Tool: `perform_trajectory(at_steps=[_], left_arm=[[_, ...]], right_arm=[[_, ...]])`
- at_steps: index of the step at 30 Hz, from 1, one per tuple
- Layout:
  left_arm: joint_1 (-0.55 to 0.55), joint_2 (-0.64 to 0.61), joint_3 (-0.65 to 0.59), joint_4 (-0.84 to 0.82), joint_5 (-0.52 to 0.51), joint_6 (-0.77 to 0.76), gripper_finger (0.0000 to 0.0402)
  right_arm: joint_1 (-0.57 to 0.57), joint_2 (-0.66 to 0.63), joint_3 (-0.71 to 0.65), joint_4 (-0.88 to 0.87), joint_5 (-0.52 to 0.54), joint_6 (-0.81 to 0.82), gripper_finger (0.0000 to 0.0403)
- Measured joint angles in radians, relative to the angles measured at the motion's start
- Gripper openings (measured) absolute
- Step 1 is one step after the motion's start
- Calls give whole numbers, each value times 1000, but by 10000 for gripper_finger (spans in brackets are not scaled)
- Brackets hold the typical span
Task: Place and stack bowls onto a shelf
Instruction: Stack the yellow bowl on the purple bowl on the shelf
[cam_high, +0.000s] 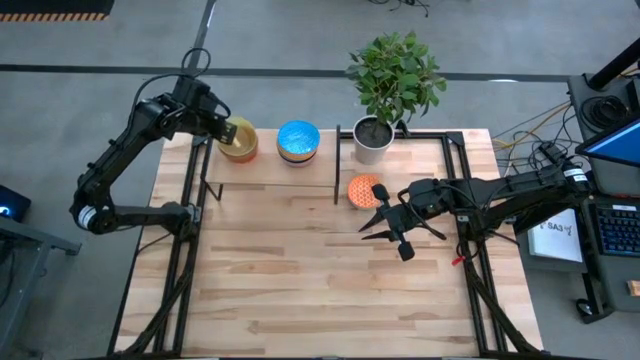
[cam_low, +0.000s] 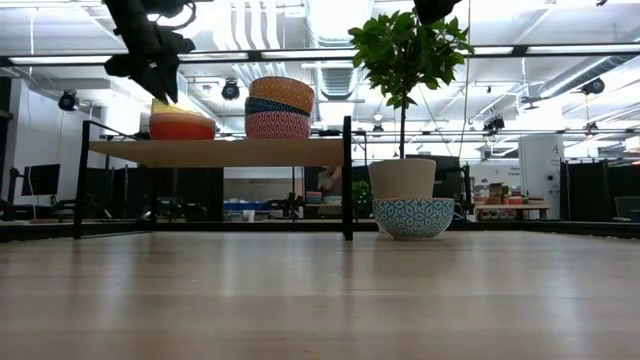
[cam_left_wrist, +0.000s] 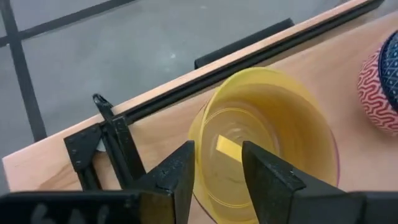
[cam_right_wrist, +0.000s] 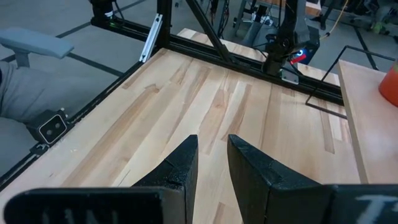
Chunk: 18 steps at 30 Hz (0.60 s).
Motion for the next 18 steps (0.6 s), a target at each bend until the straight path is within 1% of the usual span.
perform_trajectory(at_steps=[8, 11, 14, 16, 18], left_arm=[[-19, -12, -4, 24, -93, 23, 71], [-19, -36, -2, 58, -97, 33, 50], [-19, -60, -12, 54, -97, 40, 27], [-19, -71, -36, 46, -98, 39, 10], [-19, -83, -68, 57, -101, 34, 3]], right_arm=[[0, 0, 0, 0, 0, -8, 77], [0, 0, 0, 0, 0, -10, 77], [0, 0, 0, 0, 0, -14, 77], [0, 0, 0, 0, 0, -21, 77], [0, 0, 0, 0, 0, -22, 77]])
